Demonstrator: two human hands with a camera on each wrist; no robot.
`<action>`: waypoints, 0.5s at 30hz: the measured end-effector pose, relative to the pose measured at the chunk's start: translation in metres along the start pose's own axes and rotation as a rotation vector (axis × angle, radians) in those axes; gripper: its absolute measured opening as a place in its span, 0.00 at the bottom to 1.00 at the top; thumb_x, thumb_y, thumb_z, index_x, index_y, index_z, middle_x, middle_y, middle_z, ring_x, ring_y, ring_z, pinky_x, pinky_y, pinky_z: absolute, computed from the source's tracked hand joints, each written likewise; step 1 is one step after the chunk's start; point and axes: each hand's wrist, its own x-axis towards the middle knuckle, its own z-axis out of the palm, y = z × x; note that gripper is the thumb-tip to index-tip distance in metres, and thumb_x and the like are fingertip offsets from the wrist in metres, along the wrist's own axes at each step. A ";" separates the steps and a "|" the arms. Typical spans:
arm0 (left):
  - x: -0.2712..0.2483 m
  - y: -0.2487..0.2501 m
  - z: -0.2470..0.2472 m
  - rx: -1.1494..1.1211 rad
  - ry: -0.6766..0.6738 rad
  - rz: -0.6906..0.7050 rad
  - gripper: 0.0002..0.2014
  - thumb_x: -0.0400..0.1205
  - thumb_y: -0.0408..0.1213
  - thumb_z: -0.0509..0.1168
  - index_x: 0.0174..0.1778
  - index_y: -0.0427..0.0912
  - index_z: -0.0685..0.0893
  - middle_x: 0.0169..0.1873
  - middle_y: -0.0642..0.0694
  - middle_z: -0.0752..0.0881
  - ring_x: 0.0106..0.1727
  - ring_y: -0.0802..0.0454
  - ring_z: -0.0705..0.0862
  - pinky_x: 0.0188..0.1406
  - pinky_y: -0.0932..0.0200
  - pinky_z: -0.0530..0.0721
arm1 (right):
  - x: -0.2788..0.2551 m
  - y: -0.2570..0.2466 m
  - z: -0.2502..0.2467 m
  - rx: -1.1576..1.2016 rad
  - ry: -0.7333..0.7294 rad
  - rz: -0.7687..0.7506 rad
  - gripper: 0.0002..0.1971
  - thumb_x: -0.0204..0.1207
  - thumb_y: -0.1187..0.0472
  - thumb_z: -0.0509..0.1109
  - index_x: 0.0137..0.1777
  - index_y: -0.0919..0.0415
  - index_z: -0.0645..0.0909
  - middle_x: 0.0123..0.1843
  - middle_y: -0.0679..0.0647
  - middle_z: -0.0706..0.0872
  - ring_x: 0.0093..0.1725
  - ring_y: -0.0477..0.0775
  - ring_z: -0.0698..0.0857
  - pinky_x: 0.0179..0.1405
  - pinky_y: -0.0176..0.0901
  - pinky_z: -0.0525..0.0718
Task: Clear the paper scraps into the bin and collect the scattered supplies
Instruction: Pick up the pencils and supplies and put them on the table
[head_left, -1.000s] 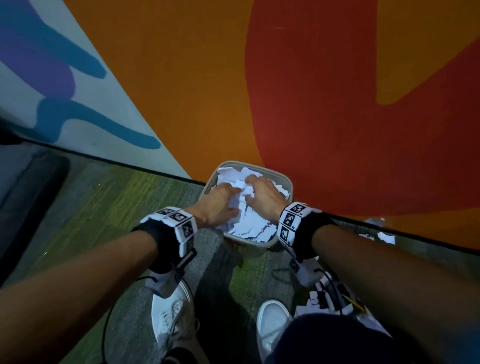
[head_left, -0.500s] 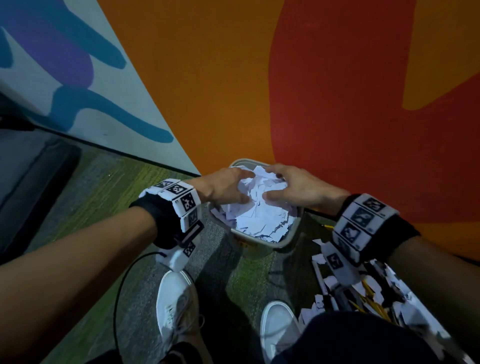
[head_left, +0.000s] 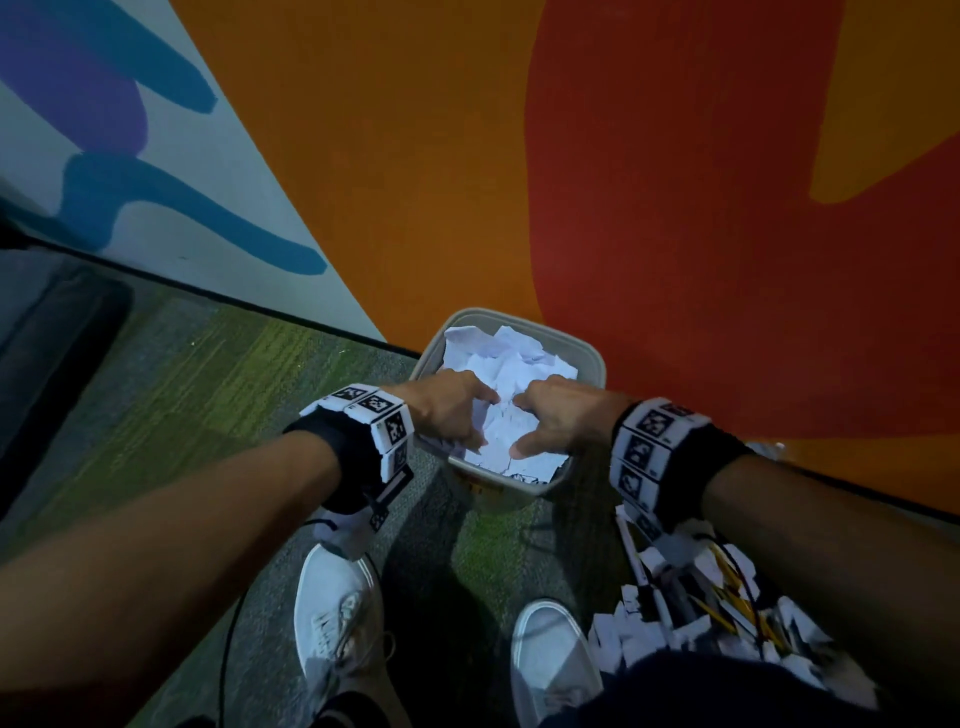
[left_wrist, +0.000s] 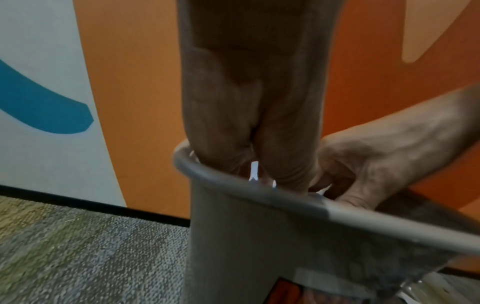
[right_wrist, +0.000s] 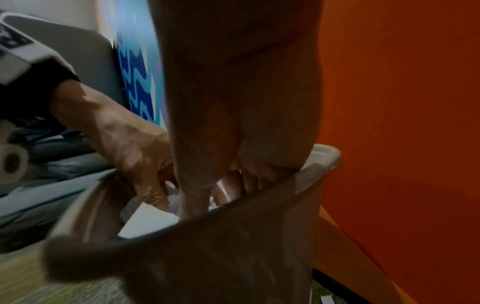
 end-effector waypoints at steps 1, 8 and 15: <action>0.007 -0.002 0.002 0.009 -0.010 -0.003 0.37 0.79 0.45 0.75 0.84 0.48 0.68 0.72 0.40 0.81 0.69 0.41 0.80 0.56 0.58 0.76 | 0.009 0.001 0.000 -0.003 -0.005 0.004 0.32 0.67 0.32 0.73 0.59 0.58 0.76 0.50 0.54 0.81 0.49 0.57 0.82 0.46 0.51 0.81; 0.045 -0.010 0.017 0.070 -0.035 -0.034 0.35 0.73 0.42 0.79 0.77 0.46 0.76 0.68 0.45 0.84 0.68 0.43 0.81 0.64 0.52 0.80 | 0.043 0.000 0.013 -0.005 -0.020 0.014 0.25 0.68 0.46 0.81 0.33 0.53 0.65 0.34 0.49 0.72 0.39 0.55 0.75 0.33 0.46 0.68; 0.051 -0.003 0.034 0.130 -0.055 -0.065 0.17 0.75 0.34 0.73 0.59 0.41 0.83 0.52 0.42 0.88 0.52 0.42 0.86 0.43 0.55 0.79 | 0.052 -0.005 0.030 -0.037 -0.016 0.014 0.22 0.71 0.47 0.80 0.51 0.59 0.73 0.49 0.55 0.77 0.54 0.60 0.81 0.48 0.47 0.77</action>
